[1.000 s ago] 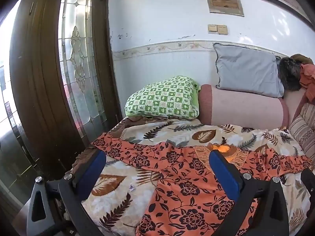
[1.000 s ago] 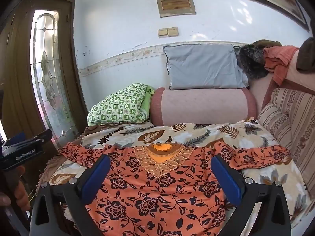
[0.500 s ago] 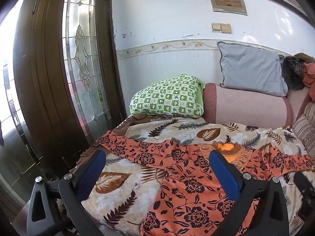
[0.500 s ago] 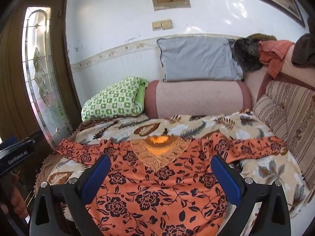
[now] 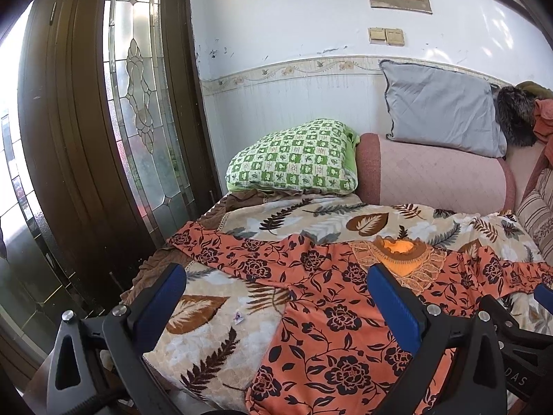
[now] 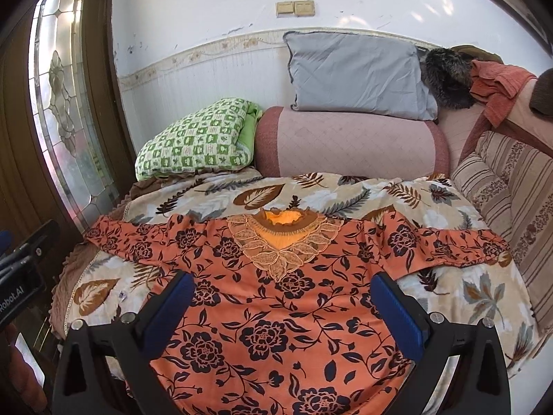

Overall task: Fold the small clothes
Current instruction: 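Position both grippers over the orange floral dress hem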

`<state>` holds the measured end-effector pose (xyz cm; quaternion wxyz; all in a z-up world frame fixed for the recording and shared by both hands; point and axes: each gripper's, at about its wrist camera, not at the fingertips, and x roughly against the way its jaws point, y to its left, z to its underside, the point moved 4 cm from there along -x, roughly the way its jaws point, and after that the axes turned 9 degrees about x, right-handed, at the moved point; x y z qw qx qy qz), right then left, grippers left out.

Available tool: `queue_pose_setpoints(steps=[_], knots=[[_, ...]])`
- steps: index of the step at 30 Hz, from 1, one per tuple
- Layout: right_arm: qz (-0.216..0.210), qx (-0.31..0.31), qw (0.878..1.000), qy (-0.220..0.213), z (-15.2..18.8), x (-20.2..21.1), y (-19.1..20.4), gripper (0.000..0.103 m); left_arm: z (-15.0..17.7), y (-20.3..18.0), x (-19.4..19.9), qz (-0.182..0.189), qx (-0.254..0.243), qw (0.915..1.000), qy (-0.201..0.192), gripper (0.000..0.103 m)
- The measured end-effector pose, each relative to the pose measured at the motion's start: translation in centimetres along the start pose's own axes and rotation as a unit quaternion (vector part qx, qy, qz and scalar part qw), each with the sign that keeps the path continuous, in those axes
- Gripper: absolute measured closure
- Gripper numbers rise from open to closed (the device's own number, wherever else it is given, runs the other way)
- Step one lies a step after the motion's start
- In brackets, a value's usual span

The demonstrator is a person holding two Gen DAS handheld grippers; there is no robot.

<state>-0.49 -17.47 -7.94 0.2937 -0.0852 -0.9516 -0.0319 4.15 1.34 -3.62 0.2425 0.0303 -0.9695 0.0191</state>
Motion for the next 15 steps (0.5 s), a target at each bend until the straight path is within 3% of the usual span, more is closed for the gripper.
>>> queue_pose_setpoints(steps=[15], knots=[[0.005,0.018,1.000,0.019,-0.08,-0.73,1.16,0.000,0.46,-0.25,-0.51,0.004,-0.010,0.9999,0.009,0.000]])
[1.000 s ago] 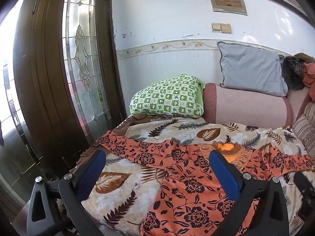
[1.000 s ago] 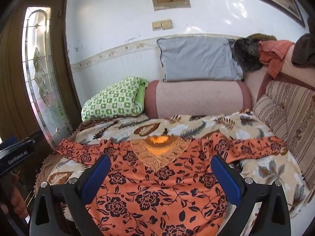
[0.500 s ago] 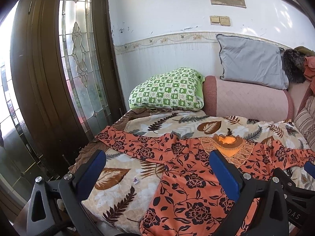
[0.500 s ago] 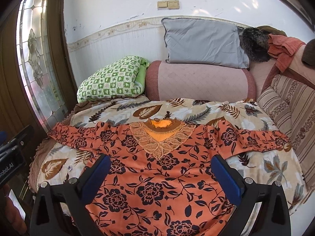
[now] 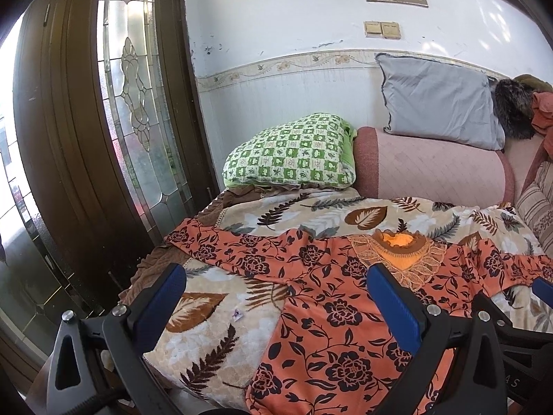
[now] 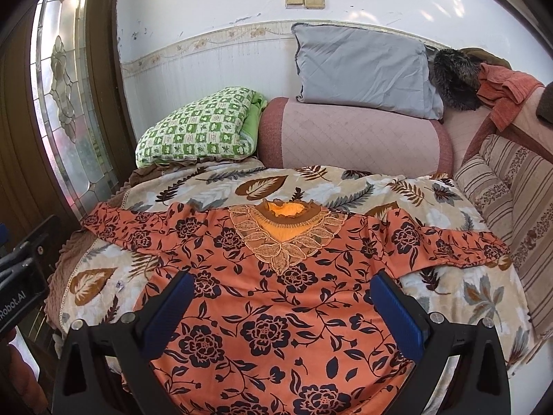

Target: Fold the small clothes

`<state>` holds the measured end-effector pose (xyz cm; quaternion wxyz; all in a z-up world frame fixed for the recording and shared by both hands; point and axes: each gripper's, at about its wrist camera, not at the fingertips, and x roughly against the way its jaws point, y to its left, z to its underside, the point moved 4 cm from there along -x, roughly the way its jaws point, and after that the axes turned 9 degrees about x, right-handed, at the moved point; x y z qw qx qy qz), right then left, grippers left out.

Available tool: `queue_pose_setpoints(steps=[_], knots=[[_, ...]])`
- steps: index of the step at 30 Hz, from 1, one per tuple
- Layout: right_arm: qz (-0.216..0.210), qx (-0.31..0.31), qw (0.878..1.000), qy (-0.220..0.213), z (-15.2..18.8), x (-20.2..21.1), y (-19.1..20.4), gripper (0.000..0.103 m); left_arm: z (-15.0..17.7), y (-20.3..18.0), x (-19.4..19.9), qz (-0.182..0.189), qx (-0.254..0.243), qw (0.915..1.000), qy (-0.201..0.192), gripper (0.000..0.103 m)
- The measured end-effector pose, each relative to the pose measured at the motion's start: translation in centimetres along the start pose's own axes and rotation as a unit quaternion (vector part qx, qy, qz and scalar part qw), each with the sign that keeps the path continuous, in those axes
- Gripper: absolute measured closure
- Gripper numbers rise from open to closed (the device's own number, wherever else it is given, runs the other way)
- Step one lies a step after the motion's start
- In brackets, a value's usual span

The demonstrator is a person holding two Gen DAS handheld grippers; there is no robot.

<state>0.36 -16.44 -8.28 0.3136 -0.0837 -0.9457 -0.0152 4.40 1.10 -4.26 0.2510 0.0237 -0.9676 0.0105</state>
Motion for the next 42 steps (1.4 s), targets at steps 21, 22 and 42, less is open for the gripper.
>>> queue_pose_setpoints(steps=[21,22,42], knots=[[-0.020,-0.036,0.999,0.021,1.6,-2.9,-3.4,0.000,4.1,-5.4,-8.7,0.050,-0.032,0.9929,0.103,0.000],[-0.028,-0.053,0.998,0.029,2.3,-3.7,-4.9,0.000,4.6,-5.9,-9.9,0.052,-0.029,0.9908,0.121,0.000],[0.013,-0.563,0.826,-0.023,17.7,-16.4,-49.1,0.026,9.1,-13.8,-25.4,0.046,-0.031,0.9922,0.111,0.000]])
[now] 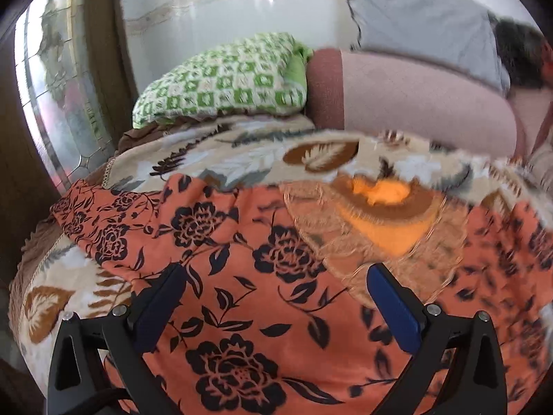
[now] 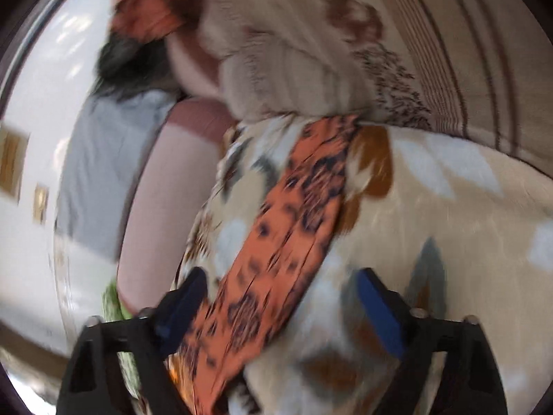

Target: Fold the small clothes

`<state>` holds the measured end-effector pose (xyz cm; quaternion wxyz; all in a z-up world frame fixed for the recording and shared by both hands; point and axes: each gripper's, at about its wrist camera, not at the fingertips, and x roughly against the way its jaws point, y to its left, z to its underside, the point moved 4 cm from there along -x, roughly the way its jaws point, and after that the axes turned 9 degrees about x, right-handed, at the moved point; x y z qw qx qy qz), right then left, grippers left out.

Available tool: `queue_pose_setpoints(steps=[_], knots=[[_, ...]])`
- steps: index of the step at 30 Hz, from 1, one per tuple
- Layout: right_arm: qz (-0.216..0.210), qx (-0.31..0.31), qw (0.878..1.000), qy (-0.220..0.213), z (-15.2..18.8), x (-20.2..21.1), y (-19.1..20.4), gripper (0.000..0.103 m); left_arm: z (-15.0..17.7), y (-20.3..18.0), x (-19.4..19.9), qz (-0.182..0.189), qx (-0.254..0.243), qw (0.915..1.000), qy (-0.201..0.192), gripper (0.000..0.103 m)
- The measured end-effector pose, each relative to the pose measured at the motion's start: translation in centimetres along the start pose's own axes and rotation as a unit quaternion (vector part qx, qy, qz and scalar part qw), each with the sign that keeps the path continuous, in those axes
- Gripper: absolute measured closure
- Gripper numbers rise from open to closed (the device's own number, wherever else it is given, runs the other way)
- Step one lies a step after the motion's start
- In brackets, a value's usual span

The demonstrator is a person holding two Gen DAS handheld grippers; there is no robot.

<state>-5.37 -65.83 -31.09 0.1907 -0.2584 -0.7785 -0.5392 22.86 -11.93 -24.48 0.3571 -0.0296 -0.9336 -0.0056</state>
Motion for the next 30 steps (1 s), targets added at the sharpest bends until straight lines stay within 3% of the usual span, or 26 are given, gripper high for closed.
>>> queue_pose_setpoints(steps=[6,8,10,13,16,20,24,28,30], knots=[[0.004,-0.055,0.998,-0.025,-4.1,-4.5,-2.9,0.038,-1.1,-0.6,-1.5,-0.007,-0.013,0.9997,-0.019,0.000],[-0.003,-0.048,0.998,-0.031,-5.1,-5.8,-2.8,0.051,-1.2,-1.1,-2.0,-0.006,-0.020,0.9996,-0.020,0.000],[0.013,-0.040,0.999,-0.007,-5.8,-8.1,-3.1,0.082,-1.1,-1.6,-2.6,-0.008,-0.027,0.9995,-0.015,0.000],[0.019,-0.050,0.999,-0.010,-6.5,-9.1,-3.5,0.094,-0.9,-2.0,-3.3,-0.014,-0.033,0.9993,-0.010,0.000],[-0.029,-0.048,0.997,-0.052,-6.9,-6.9,-2.1,0.096,-1.1,-1.4,-3.3,-0.017,-0.020,0.9996,-0.010,0.000],[-0.102,-0.037,0.990,-0.088,-8.0,-2.9,2.9,0.096,-2.0,0.1,-2.6,-0.014,0.009,0.9998,-0.012,0.000],[-0.179,0.016,0.979,-0.100,-8.1,1.0,11.8,0.096,-3.1,2.7,-1.8,-0.012,0.053,0.9985,-0.010,0.000],[-0.252,0.071,0.963,-0.070,-4.6,2.9,21.6,0.096,-4.2,6.6,-0.9,-0.026,0.106,0.9938,-0.018,0.000],[-0.278,0.114,0.953,-0.045,-1.2,2.8,26.9,0.096,-4.8,9.1,-0.7,-0.043,0.133,0.9899,-0.024,0.000]])
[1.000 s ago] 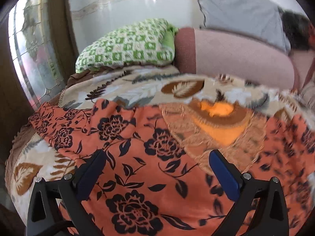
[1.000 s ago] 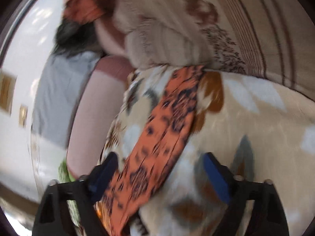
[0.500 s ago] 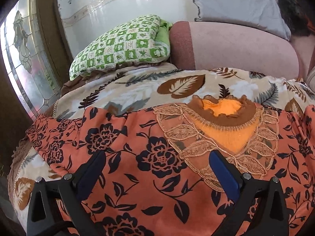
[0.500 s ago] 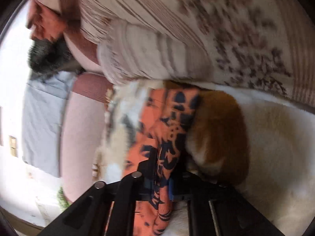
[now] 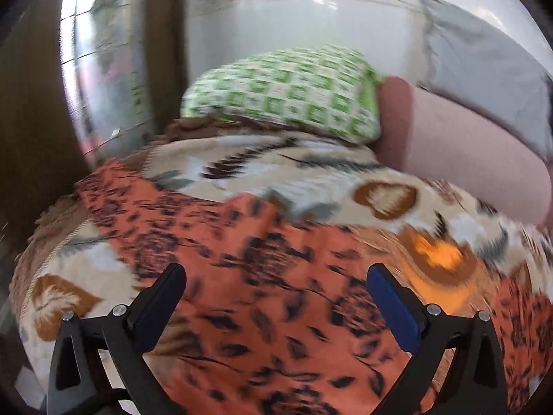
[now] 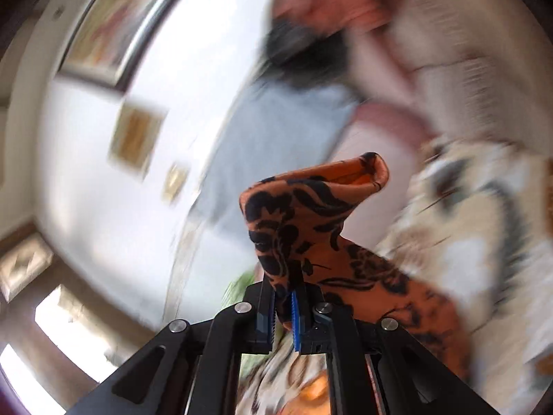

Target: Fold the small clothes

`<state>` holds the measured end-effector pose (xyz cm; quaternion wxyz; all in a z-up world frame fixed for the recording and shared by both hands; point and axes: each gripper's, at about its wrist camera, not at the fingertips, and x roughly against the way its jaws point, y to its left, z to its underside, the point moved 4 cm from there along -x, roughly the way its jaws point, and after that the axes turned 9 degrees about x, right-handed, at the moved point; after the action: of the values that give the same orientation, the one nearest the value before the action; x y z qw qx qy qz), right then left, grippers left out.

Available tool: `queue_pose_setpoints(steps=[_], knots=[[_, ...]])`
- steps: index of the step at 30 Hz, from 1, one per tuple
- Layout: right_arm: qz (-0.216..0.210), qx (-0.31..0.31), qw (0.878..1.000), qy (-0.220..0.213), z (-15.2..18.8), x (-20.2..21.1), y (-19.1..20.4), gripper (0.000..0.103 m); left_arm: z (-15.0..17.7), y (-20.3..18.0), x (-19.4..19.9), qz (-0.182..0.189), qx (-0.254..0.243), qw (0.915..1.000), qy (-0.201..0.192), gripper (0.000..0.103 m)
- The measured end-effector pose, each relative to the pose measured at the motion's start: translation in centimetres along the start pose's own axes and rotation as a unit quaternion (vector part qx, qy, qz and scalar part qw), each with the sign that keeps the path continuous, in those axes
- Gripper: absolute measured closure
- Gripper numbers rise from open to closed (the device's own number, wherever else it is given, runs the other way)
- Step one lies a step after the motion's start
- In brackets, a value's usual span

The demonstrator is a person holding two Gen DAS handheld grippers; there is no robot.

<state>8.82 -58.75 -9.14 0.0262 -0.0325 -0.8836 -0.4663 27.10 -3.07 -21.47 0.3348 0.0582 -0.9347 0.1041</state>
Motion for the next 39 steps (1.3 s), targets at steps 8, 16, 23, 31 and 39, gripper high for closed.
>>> queue_pose_setpoints(steps=[8,16,23,31,39], knots=[[-0.082,0.070,0.978,0.176,20.4,-12.5,13.0,0.095,-3.4,8.3,-0.6,-0.079,0.068,0.9941,-0.027,0.000],[0.017,0.109,0.880,0.461,43.3,-24.6,9.8,0.084,-4.9,12.5,-1.4,-0.103,0.080,0.9914,-0.011,0.000],[-0.034,0.142,0.856,0.496,45.0,-23.1,11.4,0.084,-4.5,12.1,-2.3,-0.072,0.090,0.9929,0.029,0.000],[0.018,0.166,0.917,0.362,34.4,-15.8,8.9,0.084,-2.5,8.7,-3.5,0.017,0.063,0.9934,0.094,0.000],[0.061,-0.024,0.978,0.196,24.4,-9.7,-4.8,0.084,1.4,0.1,-4.9,0.063,-0.047,0.9897,0.119,0.007]])
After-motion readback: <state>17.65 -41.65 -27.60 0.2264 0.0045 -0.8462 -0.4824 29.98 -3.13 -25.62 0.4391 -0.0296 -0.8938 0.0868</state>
